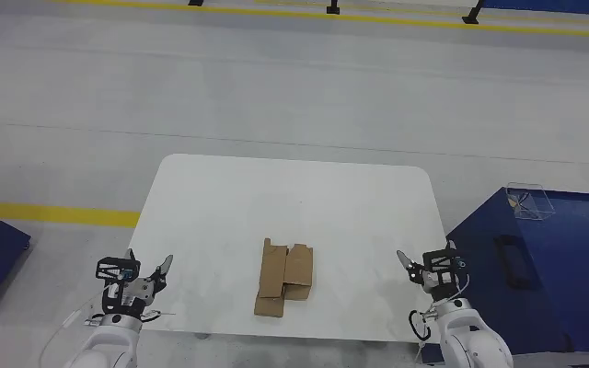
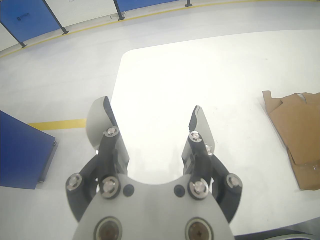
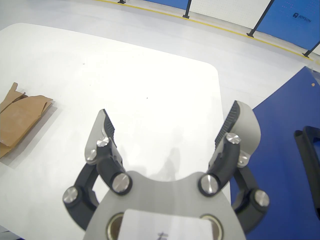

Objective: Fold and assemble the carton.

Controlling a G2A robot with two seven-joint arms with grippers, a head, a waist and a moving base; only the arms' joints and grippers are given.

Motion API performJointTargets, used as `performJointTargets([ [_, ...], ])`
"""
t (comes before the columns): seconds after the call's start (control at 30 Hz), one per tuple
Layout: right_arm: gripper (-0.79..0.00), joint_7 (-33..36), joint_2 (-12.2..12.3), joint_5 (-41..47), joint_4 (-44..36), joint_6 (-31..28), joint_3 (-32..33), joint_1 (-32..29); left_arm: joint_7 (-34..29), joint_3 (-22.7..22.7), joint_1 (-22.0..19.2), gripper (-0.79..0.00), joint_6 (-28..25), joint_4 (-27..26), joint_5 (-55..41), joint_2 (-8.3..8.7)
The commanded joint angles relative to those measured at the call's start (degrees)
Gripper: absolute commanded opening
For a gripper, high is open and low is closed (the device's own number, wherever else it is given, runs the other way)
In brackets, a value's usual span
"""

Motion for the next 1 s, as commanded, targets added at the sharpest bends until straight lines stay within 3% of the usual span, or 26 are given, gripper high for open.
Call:
performJointTargets([
  [0.0,0.000,0.53,-0.05,0.76,0.30,0.05,-0.02,0.12,0.00,0.00,0.00,0.000,0.00,0.00,0.00,0.00],
  [0.03,0.000,1.83,-0.15,2.81,0.56,-0.41,-0.14,0.70,0.00,0.00,0.00,0.000,0.00,0.00,0.00,0.00],
  [0.13,0.000,13.35,0.15,16.75,1.71,-13.61,0.46,3.18,0.00,0.00,0.00,0.000,0.00,0.00,0.00,0.00],
  [0.2,0.000,23.54,0.61,28.43,3.58,-22.31,1.84,5.62,0.00,0.00,0.00,0.000,0.00,0.00,0.00,0.00],
  [0.3,0.000,41.59,1.36,48.03,8.57,-30.90,1.67,10.41,0.00,0.00,0.00,0.000,0.00,0.00,0.00,0.00],
  [0.37,0.000,55.16,1.92,62.08,13.15,-31.73,0.63,15.42,0.00,0.00,0.00,0.000,0.00,0.00,0.00,0.00],
  [0.43,0.000,69.03,2.31,75.19,19.09,-29.40,-1.63,21.54,0.00,0.00,0.00,0.000,0.00,0.00,0.00,0.00],
  [0.5,0.000,78.42,2.32,85.05,26.33,-25.86,-4.20,27.95,0.00,0.00,0.00,0.000,0.00,0.00,0.00,0.00],
  [0.57,0.000,82.61,1.98,90.10,32.51,-21.68,-8.60,33.59,0.00,0.00,0.00,0.000,0.00,0.00,0.00,0.00],
  [0.67,0.000,84.21,1.04,93.96,41.45,-20.08,-15.14,40.46,0.00,0.00,0.00,0.000,0.00,0.00,0.00,0.00],
  [0.97,0.000,76.49,-3.22,93.43,58.21,-27.79,-32.11,51.31,0.00,0.00,0.00,0.000,0.00,0.00,0.00,0.00],
])
